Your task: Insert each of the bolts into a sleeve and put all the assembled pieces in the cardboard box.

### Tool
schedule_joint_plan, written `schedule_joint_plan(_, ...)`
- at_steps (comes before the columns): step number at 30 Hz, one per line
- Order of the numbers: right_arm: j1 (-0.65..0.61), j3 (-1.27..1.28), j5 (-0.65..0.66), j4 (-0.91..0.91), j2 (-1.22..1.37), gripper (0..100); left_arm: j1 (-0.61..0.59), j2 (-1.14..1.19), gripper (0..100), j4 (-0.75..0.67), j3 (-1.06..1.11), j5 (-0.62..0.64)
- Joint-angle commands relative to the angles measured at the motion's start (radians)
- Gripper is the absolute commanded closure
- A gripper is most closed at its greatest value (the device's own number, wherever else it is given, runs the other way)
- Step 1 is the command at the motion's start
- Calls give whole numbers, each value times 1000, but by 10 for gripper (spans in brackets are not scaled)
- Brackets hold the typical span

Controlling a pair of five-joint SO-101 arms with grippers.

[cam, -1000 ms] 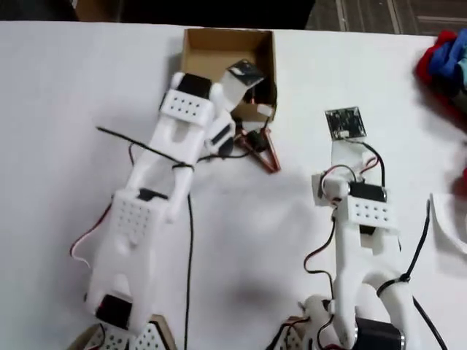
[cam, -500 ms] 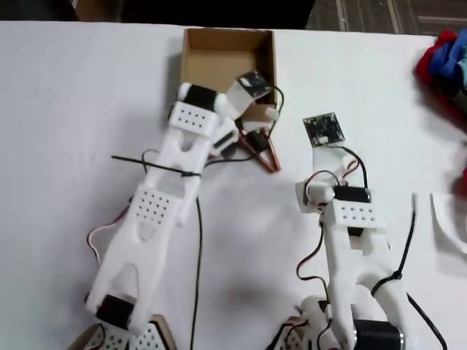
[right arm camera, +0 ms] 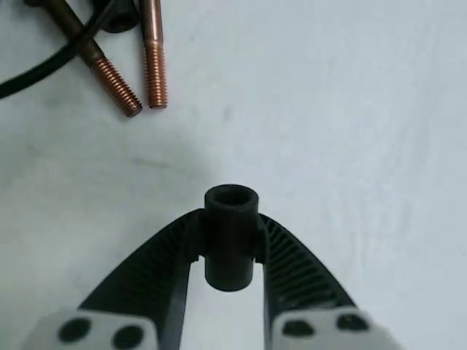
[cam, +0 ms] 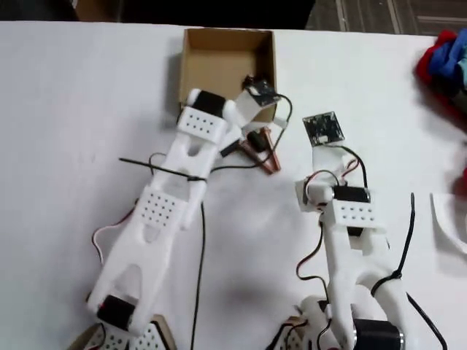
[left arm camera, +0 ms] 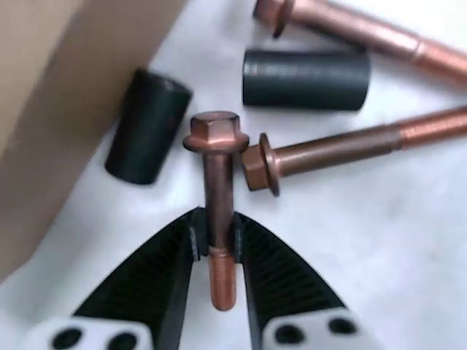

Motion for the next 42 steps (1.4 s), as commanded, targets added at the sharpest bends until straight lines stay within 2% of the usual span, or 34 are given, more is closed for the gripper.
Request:
schedule_joint_plan(1,-4,-5,-8,-16,-41,976,-9,-92,976,44,-12,35)
schedule_joint_plan(6,-4,8,-8,-39,-41,976,-48,-199,976,48,93,157)
schedule_joint_plan(14,-4,17,-8,-58,-41,976,-83,-525,976,37,777,158)
schedule_joint_plan(18,-5,17,-8,-58,-41,976,-86,-624,976,-11,947,153)
schedule_joint_plan(20,-7,17,-8,-58,-41,976,-86,-637,955,-17,969,152)
schedule_joint_plan(24,-7,17,-8,-58,-41,976,-86,-637,807,-23,967,150)
schedule_joint_plan(26,-7,17,-8,-58,-41,976,-86,-637,778,-52,967,150)
schedule_joint_plan(31,-4,17,-8,-58,-41,976,-86,-634,805,-150,978,158)
schedule_joint_plan(37,-4,17,-8,-58,-41,976,-87,-574,840,-193,967,158)
schedule_joint_plan(39,-4,17,-8,-58,-41,976,-92,-546,871,-216,967,158)
schedule_joint_plan(42,-4,17,-8,-58,-41,976,-91,-512,984,-229,967,158)
